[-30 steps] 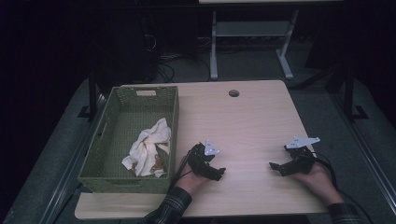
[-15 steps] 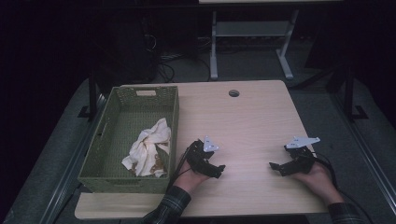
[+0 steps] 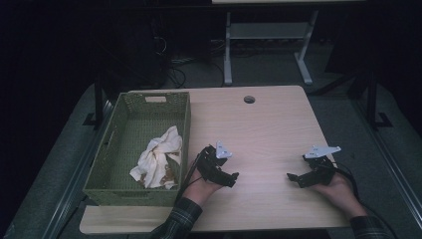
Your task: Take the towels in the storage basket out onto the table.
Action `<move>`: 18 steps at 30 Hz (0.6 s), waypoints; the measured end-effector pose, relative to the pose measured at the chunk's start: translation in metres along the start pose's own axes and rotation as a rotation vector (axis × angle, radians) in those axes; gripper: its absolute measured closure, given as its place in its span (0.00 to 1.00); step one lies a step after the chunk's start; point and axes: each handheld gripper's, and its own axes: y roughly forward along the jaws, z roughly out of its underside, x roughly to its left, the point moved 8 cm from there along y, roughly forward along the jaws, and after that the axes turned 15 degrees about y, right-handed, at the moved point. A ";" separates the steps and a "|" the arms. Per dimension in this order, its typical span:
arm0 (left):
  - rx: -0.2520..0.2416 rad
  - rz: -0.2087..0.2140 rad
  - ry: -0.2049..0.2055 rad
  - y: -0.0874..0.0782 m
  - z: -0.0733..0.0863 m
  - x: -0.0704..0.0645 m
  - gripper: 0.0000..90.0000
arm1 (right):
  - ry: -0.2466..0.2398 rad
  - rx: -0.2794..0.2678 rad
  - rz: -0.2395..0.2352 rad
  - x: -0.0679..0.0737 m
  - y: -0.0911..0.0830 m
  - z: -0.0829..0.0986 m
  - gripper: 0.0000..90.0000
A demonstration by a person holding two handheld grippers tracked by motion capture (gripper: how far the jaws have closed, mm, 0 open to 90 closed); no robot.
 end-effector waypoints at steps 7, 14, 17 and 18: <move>-0.020 0.008 -0.003 -0.006 -0.008 0.002 0.12 | 0.000 0.000 0.000 0.000 0.000 0.000 0.00; -0.050 0.026 -0.011 -0.013 -0.017 0.004 0.12 | 0.000 0.000 0.000 0.000 0.000 0.000 0.00; -0.066 0.033 -0.018 -0.017 -0.021 0.007 0.12 | 0.000 0.000 0.000 0.000 0.000 0.000 0.00; -0.065 0.041 -0.018 -0.019 -0.022 0.008 0.12 | 0.000 0.000 0.000 0.000 0.000 0.000 0.00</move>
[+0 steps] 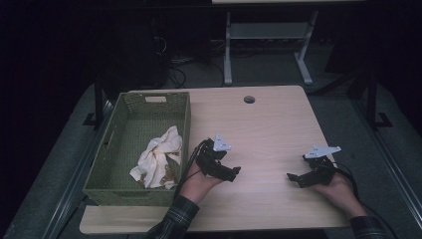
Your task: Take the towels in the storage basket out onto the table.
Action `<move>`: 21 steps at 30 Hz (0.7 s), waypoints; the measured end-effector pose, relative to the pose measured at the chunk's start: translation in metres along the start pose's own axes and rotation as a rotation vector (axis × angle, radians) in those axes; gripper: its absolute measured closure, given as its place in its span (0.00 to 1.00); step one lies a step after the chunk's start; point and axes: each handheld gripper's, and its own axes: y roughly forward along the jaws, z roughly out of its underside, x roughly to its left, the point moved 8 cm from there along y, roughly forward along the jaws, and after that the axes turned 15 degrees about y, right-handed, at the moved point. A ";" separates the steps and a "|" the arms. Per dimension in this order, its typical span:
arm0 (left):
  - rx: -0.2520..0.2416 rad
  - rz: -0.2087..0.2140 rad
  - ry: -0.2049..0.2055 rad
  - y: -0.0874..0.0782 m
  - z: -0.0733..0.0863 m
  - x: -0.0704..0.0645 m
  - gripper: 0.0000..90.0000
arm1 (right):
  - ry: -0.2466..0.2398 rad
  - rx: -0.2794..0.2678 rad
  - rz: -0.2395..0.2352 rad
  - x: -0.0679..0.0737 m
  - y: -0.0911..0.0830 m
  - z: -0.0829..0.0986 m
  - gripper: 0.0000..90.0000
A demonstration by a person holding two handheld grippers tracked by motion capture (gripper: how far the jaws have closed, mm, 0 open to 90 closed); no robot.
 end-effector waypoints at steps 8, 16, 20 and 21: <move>-0.019 0.039 0.011 -0.005 -0.011 0.001 0.12 | -0.001 0.000 -0.001 0.000 0.000 0.000 0.00; -0.028 0.053 0.037 -0.009 -0.016 0.002 0.12 | -0.001 0.000 -0.001 0.000 0.000 0.000 0.00; -0.041 0.045 0.045 -0.015 -0.020 0.005 0.12 | -0.002 -0.001 0.000 0.000 0.000 0.000 0.00; -0.047 0.041 0.045 -0.017 -0.022 0.006 0.12 | -0.002 -0.001 0.000 0.000 0.000 0.000 0.00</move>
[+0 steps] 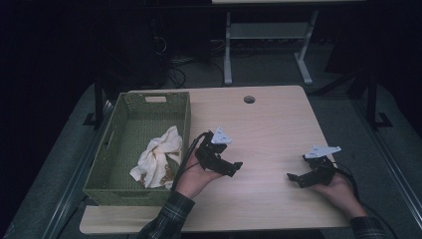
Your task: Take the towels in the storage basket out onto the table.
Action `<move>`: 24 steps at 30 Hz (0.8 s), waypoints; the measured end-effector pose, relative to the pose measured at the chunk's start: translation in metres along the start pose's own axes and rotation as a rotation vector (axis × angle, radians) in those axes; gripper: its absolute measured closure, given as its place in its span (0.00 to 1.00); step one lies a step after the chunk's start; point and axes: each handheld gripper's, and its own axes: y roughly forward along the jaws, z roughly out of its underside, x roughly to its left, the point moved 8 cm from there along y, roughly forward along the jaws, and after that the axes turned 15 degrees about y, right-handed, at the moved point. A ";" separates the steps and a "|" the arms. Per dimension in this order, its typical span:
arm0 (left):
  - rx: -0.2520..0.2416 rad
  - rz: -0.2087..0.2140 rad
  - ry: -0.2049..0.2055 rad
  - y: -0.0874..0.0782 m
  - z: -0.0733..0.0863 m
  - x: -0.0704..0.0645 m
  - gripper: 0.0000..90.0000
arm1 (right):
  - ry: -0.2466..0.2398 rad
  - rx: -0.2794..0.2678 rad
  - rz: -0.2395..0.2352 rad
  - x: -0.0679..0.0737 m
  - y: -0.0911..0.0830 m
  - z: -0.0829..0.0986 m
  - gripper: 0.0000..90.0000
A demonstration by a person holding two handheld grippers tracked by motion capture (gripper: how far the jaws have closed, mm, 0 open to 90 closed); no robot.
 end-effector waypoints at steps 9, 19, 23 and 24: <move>-0.011 -0.013 -0.008 -0.021 -0.003 0.015 0.12 | 0.000 0.000 0.000 0.000 0.000 0.000 0.00; -0.034 -0.016 -0.002 -0.043 0.000 0.032 0.14 | 0.000 0.000 0.000 0.000 0.000 0.000 0.00; -0.026 -0.032 -0.017 -0.049 0.007 0.042 0.14 | 0.001 -0.001 0.000 0.000 0.000 0.000 0.00; -0.024 -0.042 -0.027 -0.050 0.008 0.044 0.14 | 0.001 -0.001 0.001 0.000 0.000 0.000 0.00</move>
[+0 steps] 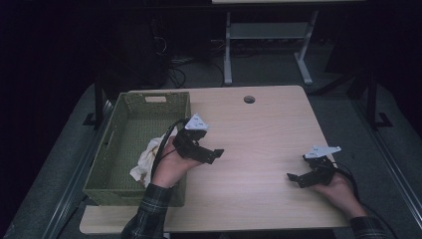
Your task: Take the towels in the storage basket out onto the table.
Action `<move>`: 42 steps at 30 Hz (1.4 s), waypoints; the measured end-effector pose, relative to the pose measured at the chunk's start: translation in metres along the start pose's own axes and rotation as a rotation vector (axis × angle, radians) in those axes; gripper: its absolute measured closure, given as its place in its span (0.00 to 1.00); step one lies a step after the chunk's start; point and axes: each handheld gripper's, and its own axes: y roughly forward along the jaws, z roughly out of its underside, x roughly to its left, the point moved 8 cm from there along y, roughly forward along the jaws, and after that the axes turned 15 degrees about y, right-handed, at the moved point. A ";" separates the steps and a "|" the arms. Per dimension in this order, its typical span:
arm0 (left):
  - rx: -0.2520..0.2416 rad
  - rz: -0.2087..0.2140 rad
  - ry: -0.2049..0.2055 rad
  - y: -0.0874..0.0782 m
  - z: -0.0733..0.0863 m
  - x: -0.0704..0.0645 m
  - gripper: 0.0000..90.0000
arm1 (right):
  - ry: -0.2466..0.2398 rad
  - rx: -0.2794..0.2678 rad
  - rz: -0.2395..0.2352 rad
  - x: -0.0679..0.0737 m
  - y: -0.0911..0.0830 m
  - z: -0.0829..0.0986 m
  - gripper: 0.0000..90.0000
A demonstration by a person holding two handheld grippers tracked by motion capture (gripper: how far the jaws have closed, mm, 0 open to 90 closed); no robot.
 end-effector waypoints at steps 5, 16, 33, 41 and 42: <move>0.001 -0.028 -0.005 -0.008 0.005 0.008 0.14 | -0.001 0.000 0.000 0.000 0.000 0.000 0.00; 0.025 -0.064 -0.035 -0.022 0.025 0.026 0.14 | -0.001 0.001 -0.001 0.000 0.000 0.000 0.00; 0.042 -0.144 -0.072 -0.054 0.049 0.051 0.14 | -0.001 0.001 -0.001 0.000 0.000 0.000 0.00; 0.071 -0.191 -0.095 -0.065 0.070 0.063 0.14 | -0.002 0.001 -0.001 0.000 0.000 0.000 0.00; 0.076 -0.196 -0.098 -0.066 0.072 0.065 0.14 | -0.002 0.001 -0.001 0.000 0.000 0.000 0.00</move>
